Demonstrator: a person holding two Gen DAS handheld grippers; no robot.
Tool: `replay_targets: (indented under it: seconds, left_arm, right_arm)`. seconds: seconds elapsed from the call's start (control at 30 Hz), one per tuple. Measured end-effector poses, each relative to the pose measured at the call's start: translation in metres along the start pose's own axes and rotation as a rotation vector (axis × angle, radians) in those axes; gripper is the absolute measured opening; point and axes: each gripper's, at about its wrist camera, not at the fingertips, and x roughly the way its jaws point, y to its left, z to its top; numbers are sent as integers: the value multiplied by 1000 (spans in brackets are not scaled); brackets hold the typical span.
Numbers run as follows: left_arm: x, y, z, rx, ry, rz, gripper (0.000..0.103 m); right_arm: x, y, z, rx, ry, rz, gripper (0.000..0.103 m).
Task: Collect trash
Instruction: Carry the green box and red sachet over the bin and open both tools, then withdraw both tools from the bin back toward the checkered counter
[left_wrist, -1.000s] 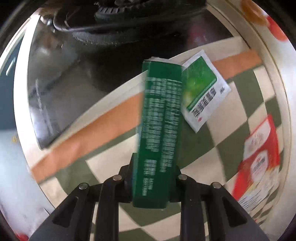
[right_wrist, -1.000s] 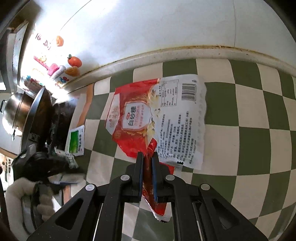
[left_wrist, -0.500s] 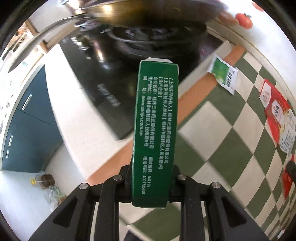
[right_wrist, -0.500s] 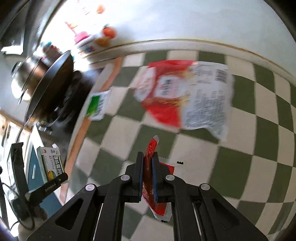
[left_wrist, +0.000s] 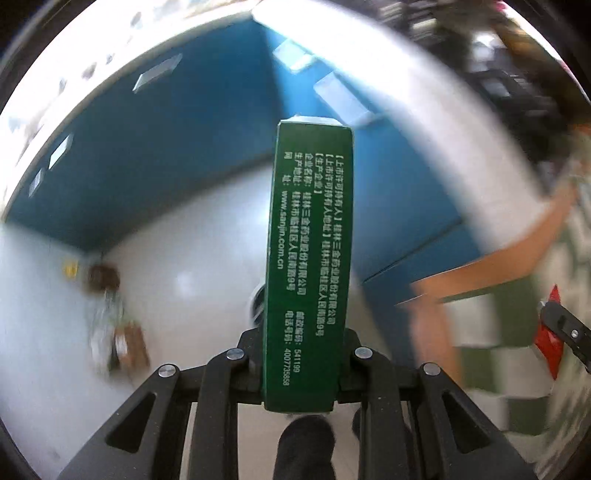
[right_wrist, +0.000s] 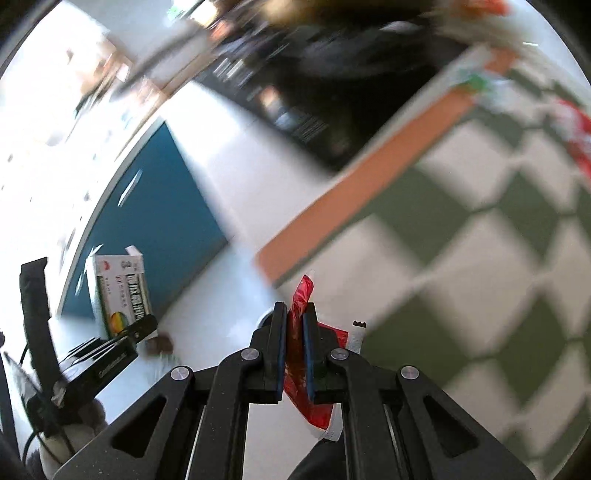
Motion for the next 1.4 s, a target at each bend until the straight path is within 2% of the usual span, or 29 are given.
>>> replay_targets:
  seconds: [0.1,0.23,0.4,0.5,0.67,0.73,0.8,0.83,0.87,0.9,0.93,0.97,1.0,1.07,1.13,1.17,1.23,1.4]
  left_arm:
    - [66,54,-17,-84,101,-8,20]
    - [171,97,-38,-177,224,-56,20]
    - [298,114,-66,-241,330,-152,20]
    - [356,114,-75,-255,387,-211,20]
    - [410,113,-91,-271,420,-275,22]
    - [420,112,-95,-277,424,-281,22]
    - [423,111,-98,-262,414,-269,26]
    - [422,112,-98,-257,407,-263,40]
    - [418,114,-91,-252,400,-253,61]
    - [413,115,-91,-246,383,-247,68]
    - [410,116,-90,-245,374,-242,72]
    - [406,118,-89,-242,368,-231,72]
    - [401,119,-87,-236,357,-218,73]
    - [389,121,-82,-222,329,-169,94]
    - [376,125,-79,-200,300,-122,99]
    - [370,125,-78,-190,288,-96,99]
    - [350,129,-76,-158,250,-44,99]
    - [300,130,-80,-134,178,22,99]
  right_arm:
    - [75,37,-28,-57,73,13,8]
    - [182,53,-65,-85,155,-17,8]
    - [317,37,-105,-80,246,-55,8]
    - [378,23,-121,-85,276,-69,8]
    - [446,2,-136,-83,331,-67,8]
    - [466,-3,-143,-73,372,-62,9]
    - [478,-6,-150,-69,393,-68,12]
    - [482,-7,-153,-69,398,-69,20]
    - [483,-9,-155,-69,402,-73,27]
    - [484,-11,-156,-65,401,-66,43]
    - [483,-11,-156,-62,396,-59,52]
    - [483,-10,-157,-68,391,-61,55]
    - [479,-8,-155,-84,382,-71,63]
    - [469,-5,-151,-108,364,-93,71]
    - [458,0,-146,-134,352,-121,96]
    - [453,3,-145,-149,342,-141,101]
    - [434,10,-137,-190,313,-189,103]
    - [394,26,-128,-226,280,-248,103]
